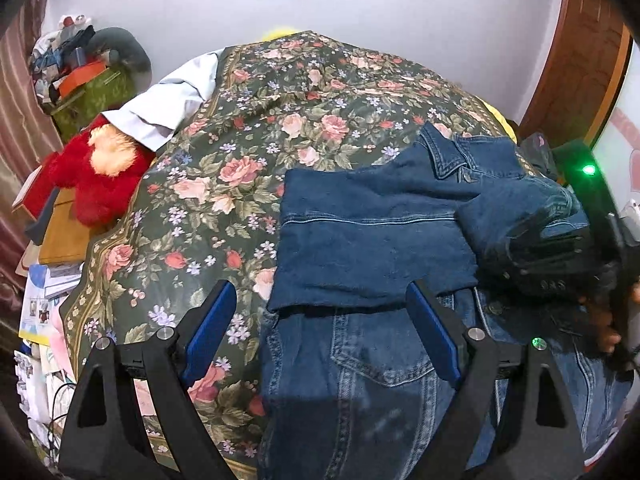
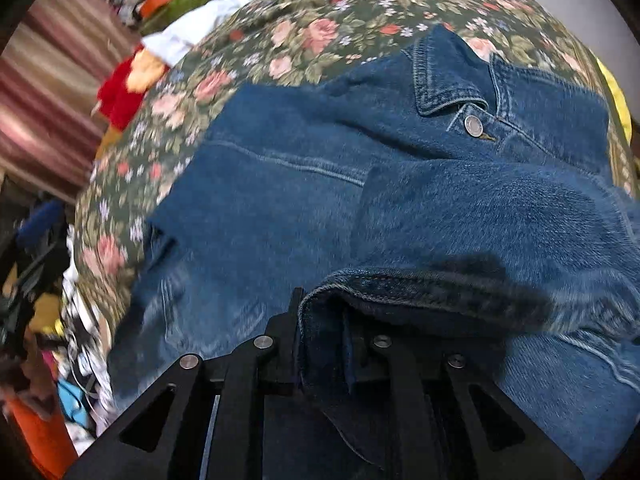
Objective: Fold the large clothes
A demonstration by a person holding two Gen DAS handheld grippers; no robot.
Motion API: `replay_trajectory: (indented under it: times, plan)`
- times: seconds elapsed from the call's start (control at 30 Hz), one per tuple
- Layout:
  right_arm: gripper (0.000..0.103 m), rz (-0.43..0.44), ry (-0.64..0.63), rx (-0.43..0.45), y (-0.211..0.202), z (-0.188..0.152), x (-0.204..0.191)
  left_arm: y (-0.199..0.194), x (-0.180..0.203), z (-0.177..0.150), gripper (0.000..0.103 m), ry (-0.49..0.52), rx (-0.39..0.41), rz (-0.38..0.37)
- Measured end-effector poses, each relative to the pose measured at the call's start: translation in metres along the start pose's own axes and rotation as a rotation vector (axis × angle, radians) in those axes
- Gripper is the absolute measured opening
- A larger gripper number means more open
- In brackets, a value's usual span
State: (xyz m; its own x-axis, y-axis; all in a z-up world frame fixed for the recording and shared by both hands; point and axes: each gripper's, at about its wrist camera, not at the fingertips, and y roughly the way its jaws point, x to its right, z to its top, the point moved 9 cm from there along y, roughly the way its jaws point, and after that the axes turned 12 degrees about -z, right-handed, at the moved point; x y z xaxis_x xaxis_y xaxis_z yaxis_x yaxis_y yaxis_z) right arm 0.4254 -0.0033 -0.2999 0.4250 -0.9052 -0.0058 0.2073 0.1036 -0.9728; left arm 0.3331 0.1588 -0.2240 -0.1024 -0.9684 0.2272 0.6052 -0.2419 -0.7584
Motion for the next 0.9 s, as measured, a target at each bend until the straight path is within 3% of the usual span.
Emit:
replay_trajectory:
  times: [0.1, 0.2, 0.33, 0.47, 0.63, 0.73, 0.83, 0.9]
  plan:
    - [0.012, 0.025, 0.002, -0.018, -0.012, -0.012, 0.003, 0.001, 0.018, 0.006, 0.087, 0.032, 0.015, -0.021]
    - [0.012, 0.106, 0.034, -0.018, -0.033, -0.031, 0.012, 0.003, 0.036, 0.013, 0.087, 0.066, 0.014, -0.029]
    - [0.012, 0.149, 0.081, 0.051, -0.067, -0.046, 0.036, 0.008, 0.063, 0.026, 0.087, 0.112, 0.010, -0.048]
    - [0.012, 0.037, 0.124, 0.182, -0.103, -0.055, 0.082, 0.020, 0.107, 0.046, 0.087, 0.181, 0.003, -0.088]
    - [0.012, -0.193, 0.171, 0.307, -0.137, -0.071, 0.150, 0.056, 0.167, 0.058, 0.088, 0.297, -0.058, -0.157]
    - [0.012, -0.267, 0.186, 0.304, -0.137, -0.083, 0.179, 0.092, 0.190, 0.051, 0.088, 0.329, -0.144, -0.196]
    - [0.012, -0.233, 0.208, 0.233, -0.113, -0.102, 0.192, 0.133, 0.199, 0.043, 0.088, 0.304, -0.243, -0.180]
    - [0.012, -0.234, 0.203, 0.178, -0.088, -0.111, 0.196, 0.150, 0.201, 0.046, 0.086, 0.304, -0.245, -0.138]
